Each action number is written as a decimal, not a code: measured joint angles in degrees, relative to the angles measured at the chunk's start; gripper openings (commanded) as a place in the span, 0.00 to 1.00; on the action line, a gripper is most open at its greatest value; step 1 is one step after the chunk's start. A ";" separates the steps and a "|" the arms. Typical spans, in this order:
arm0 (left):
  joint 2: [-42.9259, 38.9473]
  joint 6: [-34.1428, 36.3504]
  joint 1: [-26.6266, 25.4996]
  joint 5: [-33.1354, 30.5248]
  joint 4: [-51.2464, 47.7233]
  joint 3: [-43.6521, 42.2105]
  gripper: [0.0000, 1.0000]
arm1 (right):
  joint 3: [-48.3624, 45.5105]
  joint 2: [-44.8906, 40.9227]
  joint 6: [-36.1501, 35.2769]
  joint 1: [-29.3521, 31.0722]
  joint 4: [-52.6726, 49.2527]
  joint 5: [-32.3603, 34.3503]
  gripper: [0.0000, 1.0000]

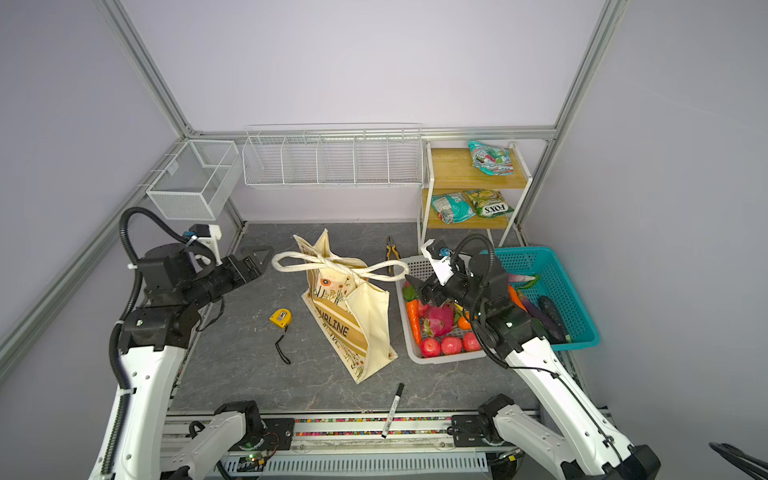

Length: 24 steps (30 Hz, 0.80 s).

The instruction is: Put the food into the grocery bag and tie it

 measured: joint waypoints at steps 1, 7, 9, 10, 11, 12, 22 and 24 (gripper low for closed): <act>-1.70 0.44 0.00 -3.96 -0.44 -0.07 1.00 | -0.44 -0.66 0.35 -0.59 0.57 1.36 0.89; -10.82 1.73 0.00 -24.24 6.32 -11.50 1.00 | -4.55 1.01 4.83 -6.29 3.19 14.12 0.89; -11.87 1.95 0.00 -29.29 10.19 -17.40 0.99 | -7.74 2.89 7.30 -9.57 4.85 18.60 0.89; -11.87 2.03 0.00 -31.74 12.74 -20.57 0.99 | -9.64 3.96 8.57 -11.13 5.97 20.37 0.89; -11.65 2.12 0.00 -33.77 15.15 -23.47 0.99 | -11.67 5.07 9.86 -12.76 7.30 21.99 0.88; -11.37 2.34 0.00 -36.26 18.51 -27.30 0.99 | -13.99 6.38 11.23 -14.47 8.83 23.41 0.88; -3.87 4.59 -0.07 -51.65 44.13 -50.31 0.99 | -29.16 21.00 16.17 -20.00 32.37 36.52 0.89; -1.20 5.77 -0.13 -52.65 48.24 -50.82 0.99 | -29.20 24.30 15.30 -20.06 39.10 38.14 0.89</act>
